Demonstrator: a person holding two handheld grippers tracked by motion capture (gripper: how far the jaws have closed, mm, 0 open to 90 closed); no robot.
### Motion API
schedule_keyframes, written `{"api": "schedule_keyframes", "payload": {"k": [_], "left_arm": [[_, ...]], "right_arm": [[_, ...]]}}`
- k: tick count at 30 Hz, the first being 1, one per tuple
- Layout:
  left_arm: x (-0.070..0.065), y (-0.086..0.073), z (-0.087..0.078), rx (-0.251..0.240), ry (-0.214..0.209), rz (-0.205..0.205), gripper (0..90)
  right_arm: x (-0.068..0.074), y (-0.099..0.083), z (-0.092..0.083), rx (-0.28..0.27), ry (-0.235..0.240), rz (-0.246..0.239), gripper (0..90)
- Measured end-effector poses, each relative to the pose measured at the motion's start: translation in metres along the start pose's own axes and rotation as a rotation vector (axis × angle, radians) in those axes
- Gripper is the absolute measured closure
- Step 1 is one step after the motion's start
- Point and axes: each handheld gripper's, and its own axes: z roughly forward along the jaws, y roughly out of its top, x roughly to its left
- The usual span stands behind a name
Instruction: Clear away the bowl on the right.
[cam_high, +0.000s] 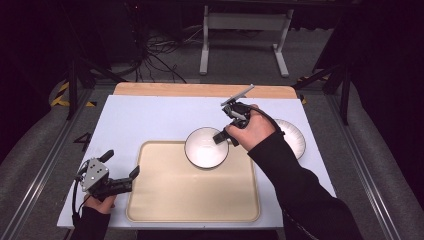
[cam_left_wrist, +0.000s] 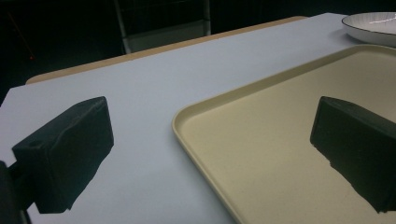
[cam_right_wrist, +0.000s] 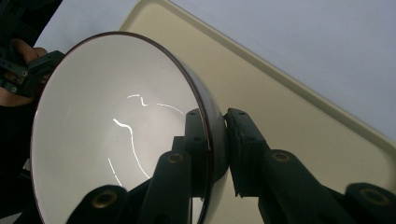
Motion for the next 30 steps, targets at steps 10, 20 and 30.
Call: {"api": "schedule_keyframes", "payload": {"k": [10, 20, 30], "left_arm": [[0.000, 0.000, 0.000, 0.001, -0.002, 0.001, 0.1], [0.000, 0.000, 0.000, -0.001, -0.002, -0.002, 0.1], [0.001, 0.000, -0.001, -0.006, -0.001, -0.004, 0.1]], "right_arm": [[-0.002, -0.002, 0.029, 0.031, 0.027, 0.015, 78.4], [-0.006, -0.008, 0.053, 0.060, 0.032, 0.022, 77.8], [-0.007, -0.015, 0.072, 0.085, 0.051, 0.026, 77.0]]}}
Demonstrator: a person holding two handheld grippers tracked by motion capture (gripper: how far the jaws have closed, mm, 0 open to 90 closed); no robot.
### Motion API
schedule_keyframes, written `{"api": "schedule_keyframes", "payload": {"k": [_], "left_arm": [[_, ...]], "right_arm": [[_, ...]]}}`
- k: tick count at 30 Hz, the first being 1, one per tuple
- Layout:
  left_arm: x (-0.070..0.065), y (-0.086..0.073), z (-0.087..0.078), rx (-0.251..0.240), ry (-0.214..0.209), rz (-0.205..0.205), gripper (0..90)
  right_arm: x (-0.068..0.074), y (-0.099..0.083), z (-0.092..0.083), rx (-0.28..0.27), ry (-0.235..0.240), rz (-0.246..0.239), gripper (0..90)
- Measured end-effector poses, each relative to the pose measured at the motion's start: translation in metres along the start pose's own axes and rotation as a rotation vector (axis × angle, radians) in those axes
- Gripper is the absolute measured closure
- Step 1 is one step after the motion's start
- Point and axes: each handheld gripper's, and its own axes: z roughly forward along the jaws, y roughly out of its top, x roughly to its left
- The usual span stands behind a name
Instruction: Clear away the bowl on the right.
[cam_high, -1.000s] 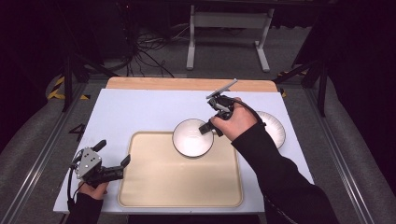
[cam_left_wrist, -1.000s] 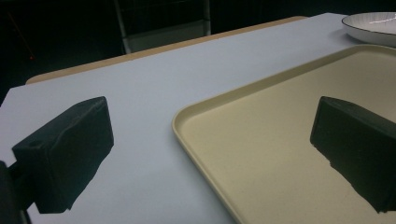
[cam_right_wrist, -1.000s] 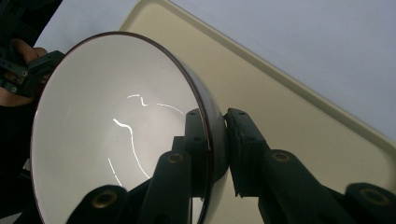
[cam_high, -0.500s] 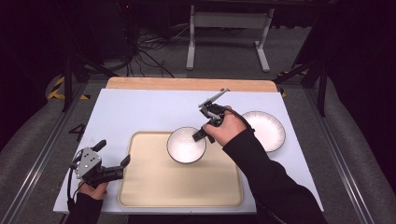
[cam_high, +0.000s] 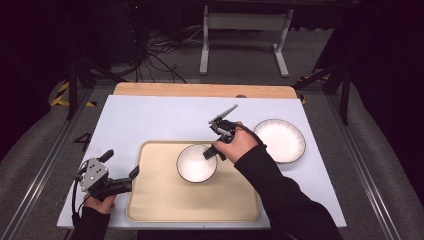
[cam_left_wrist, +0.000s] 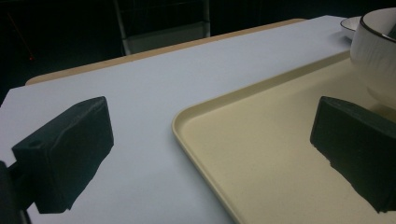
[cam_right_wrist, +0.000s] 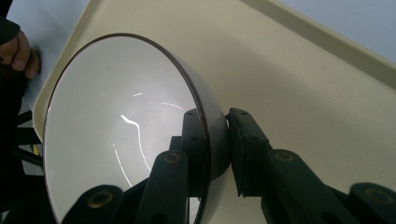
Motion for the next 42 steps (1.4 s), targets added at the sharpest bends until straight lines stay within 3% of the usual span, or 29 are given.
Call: {"api": "schedule_keyframes", "payload": {"k": [14, 26, 37, 42], "left_arm": [[0.000, 0.000, 0.000, 0.002, 0.002, 0.001, 0.1], [0.000, 0.000, 0.001, 0.004, 0.000, 0.004, 0.1], [0.000, 0.000, 0.001, 0.004, -0.001, 0.004, 0.1], [-0.001, 0.000, 0.001, 0.004, 0.000, 0.002, 0.1]], "right_arm": [[-0.006, -0.007, 0.019, 0.031, 0.020, 0.017, 76.1], [-0.009, -0.009, 0.023, 0.042, 0.032, 0.020, 75.7], [-0.011, -0.010, 0.027, 0.042, 0.011, 0.019, 71.4], [-0.010, -0.010, 0.026, 0.025, -0.007, -0.004, 66.6]]}}
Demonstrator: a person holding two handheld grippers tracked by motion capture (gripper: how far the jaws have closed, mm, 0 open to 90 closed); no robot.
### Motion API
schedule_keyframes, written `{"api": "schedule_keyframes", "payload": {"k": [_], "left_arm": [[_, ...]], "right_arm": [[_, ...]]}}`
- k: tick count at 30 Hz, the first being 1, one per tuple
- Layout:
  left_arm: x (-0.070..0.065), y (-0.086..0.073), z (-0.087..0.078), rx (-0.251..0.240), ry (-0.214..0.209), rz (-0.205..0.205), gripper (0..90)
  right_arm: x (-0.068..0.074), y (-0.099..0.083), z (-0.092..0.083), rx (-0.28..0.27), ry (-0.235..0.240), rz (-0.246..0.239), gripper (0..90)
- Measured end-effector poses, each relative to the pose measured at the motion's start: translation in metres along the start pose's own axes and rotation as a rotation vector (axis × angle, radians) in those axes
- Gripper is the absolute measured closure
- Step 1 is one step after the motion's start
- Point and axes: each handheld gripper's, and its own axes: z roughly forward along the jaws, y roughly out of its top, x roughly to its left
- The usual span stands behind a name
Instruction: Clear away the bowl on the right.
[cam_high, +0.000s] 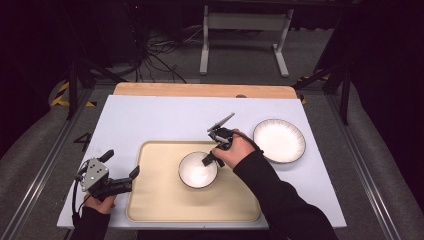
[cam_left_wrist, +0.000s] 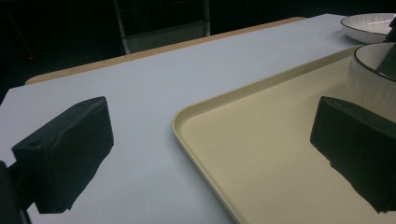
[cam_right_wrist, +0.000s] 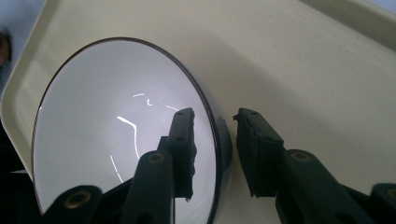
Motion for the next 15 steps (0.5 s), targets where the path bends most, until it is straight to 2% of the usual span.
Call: {"api": "schedule_keyframes", "payload": {"k": [5, 7, 15], "left_arm": [[0.001, 0.000, 0.000, 0.000, -0.002, -0.001, 0.1], [0.001, 0.000, 0.000, 0.000, -0.003, -0.003, 0.1], [0.001, 0.000, 0.000, 0.000, -0.001, -0.003, 0.1]], "right_arm": [[0.003, -0.001, -0.005, -0.057, -0.026, -0.041, 55.4], [0.004, -0.002, -0.008, -0.105, -0.043, -0.077, 48.1], [0.011, -0.010, -0.023, -0.233, -0.103, -0.197, 37.5]]}}
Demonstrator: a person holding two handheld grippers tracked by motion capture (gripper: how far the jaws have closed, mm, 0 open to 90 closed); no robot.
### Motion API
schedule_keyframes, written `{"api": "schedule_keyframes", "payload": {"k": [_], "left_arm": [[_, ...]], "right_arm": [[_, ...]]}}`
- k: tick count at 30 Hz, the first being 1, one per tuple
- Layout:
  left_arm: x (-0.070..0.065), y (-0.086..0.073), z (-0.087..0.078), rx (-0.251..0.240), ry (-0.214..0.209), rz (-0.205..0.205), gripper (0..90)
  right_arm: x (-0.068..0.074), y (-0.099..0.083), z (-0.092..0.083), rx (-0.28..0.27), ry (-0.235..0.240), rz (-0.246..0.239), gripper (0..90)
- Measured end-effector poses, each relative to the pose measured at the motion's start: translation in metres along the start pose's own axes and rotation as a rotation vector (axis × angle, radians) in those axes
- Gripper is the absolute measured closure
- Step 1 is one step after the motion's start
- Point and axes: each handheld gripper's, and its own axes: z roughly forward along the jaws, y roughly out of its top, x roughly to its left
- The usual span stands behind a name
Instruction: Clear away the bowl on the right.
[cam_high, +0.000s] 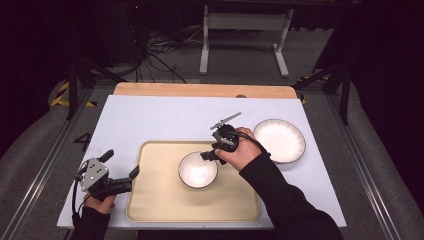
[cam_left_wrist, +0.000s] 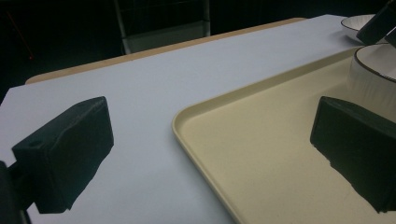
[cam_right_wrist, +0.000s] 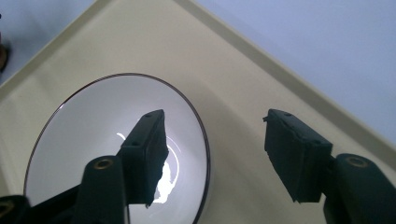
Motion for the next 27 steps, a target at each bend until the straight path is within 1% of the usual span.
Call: {"api": "schedule_keyframes", "payload": {"k": [3, 4, 6, 7, 8, 9, 11, 13, 18, 20, 23, 25, 27], "left_arm": [[0.000, 0.000, 0.000, 0.000, -0.001, -0.001, 0.1], [0.000, 0.000, 0.000, 0.000, -0.001, -0.001, 0.1], [0.000, 0.000, 0.000, 0.000, 0.001, -0.003, 0.1], [0.000, 0.000, 0.000, 0.001, 0.001, -0.004, 0.1], [0.000, 0.000, 0.000, -0.001, 0.001, -0.003, 0.1], [0.000, 0.000, 0.000, 0.001, 0.001, -0.003, 0.1], [0.000, 0.000, 0.000, 0.001, 0.001, -0.003, 0.1], [0.000, 0.000, 0.000, 0.000, 0.001, -0.003, 0.1], [0.000, 0.000, 0.000, -0.001, 0.000, -0.003, 0.1], [0.001, 0.000, 0.000, 0.000, 0.000, -0.004, 0.1], [0.001, 0.000, 0.000, -0.001, -0.001, -0.005, 0.1], [0.001, 0.000, 0.000, -0.001, 0.000, -0.004, 0.1], [0.001, 0.000, 0.000, -0.001, 0.000, -0.005, 0.1]], "right_arm": [[0.001, -0.003, -0.008, -0.051, -0.009, -0.037, 34.5], [0.001, -0.003, -0.008, -0.051, -0.009, -0.037, 34.5], [0.001, -0.005, -0.013, -0.082, -0.014, -0.050, 30.8], [0.001, -0.006, -0.015, -0.109, -0.012, -0.068, 27.5], [0.001, -0.007, -0.017, -0.126, -0.016, -0.081, 25.8], [0.001, -0.008, -0.020, -0.150, -0.020, -0.104, 24.3], [0.000, -0.011, -0.024, -0.182, -0.024, -0.126, 23.1], [0.000, -0.014, -0.028, -0.218, -0.016, -0.152, 21.5], [-0.001, -0.022, -0.038, -0.300, -0.006, -0.189, 20.9], [-0.002, -0.025, -0.041, -0.328, -0.006, -0.195, 20.7], [-0.006, -0.030, -0.047, -0.375, -0.010, -0.229, 20.1], [-0.007, -0.032, -0.051, -0.391, -0.014, -0.244, 20.1], [-0.009, -0.036, -0.055, -0.419, -0.013, -0.257, 20.1]]}}
